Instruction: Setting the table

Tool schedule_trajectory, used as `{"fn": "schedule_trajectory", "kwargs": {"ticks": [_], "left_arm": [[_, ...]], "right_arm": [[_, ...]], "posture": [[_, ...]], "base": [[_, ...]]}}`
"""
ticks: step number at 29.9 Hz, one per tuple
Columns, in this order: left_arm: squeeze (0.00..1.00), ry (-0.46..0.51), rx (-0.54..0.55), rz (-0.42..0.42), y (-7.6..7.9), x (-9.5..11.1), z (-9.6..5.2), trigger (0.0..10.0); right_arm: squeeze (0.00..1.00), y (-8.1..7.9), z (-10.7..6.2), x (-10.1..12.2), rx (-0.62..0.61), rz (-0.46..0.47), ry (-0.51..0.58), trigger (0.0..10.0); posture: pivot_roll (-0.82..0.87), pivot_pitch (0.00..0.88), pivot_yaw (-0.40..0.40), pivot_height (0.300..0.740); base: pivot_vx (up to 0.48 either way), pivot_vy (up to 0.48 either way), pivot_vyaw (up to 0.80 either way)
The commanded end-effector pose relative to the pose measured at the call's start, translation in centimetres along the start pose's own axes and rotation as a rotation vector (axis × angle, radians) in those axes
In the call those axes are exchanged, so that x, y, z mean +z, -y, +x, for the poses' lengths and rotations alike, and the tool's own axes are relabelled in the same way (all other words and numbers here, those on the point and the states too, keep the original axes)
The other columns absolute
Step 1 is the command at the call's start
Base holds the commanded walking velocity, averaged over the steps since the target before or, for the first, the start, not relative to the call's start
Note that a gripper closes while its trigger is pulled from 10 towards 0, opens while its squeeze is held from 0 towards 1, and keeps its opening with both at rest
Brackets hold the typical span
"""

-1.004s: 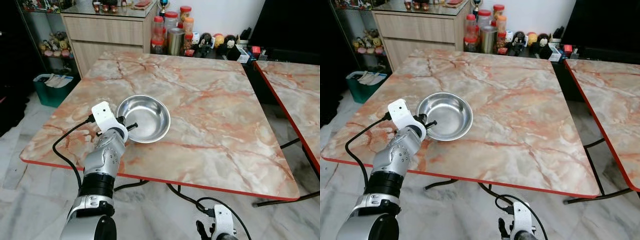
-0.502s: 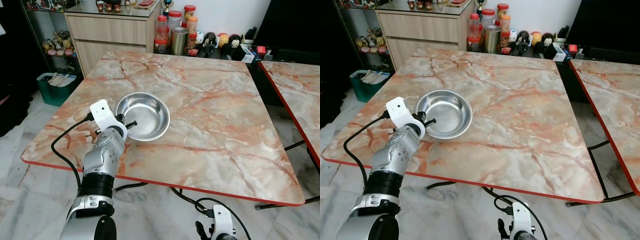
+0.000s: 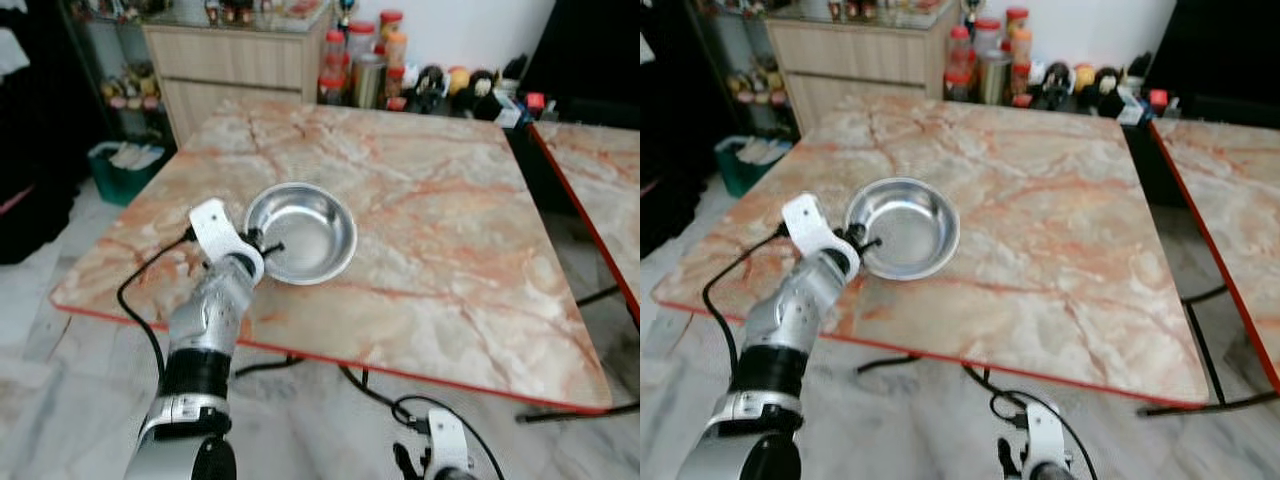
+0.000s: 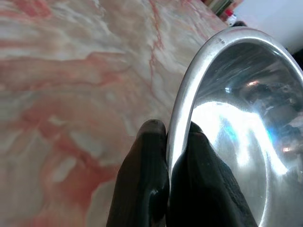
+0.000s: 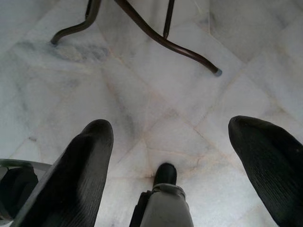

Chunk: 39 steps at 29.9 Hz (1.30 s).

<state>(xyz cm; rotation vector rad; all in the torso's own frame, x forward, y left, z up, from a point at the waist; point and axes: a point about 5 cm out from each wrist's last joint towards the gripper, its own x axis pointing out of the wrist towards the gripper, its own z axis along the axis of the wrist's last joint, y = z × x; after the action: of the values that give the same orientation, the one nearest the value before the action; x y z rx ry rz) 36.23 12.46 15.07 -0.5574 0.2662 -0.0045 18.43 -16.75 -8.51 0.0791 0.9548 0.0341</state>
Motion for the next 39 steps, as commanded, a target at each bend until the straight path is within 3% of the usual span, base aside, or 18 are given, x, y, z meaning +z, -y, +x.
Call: {"fn": "schedule_trajectory", "kwargs": {"ticks": [1,18,29,39], "left_arm": [[0.00,0.001,-0.025,0.007,0.7,0.5,0.0,10.0],[0.00,-0.023,-0.065,-0.003,2.1,1.3,1.1,10.0],[0.00,-0.125,-0.029,-0.034,1.3,1.1,1.8,10.0],[0.00,-0.195,-0.044,0.046,2.5,0.9,2.4,10.0]], "right_arm": [[0.00,0.0,0.0,0.0,0.000,-0.002,-0.003,10.0],[0.00,0.0,0.0,-0.1,0.003,-0.001,-0.006,10.0],[0.00,-0.1,0.0,-0.1,0.005,-0.003,-0.009,10.0],[0.00,-0.1,0.0,0.0,0.011,-0.011,-0.009,10.0]], "posture": [[0.11,0.000,-0.034,0.740],[0.11,0.000,-0.029,0.740],[0.11,0.000,-0.027,0.740],[0.10,0.000,-0.022,0.740]], "base": [[0.000,0.000,0.00],[0.000,0.000,0.00],[0.000,0.000,0.00],[0.000,0.000,0.00]]}}
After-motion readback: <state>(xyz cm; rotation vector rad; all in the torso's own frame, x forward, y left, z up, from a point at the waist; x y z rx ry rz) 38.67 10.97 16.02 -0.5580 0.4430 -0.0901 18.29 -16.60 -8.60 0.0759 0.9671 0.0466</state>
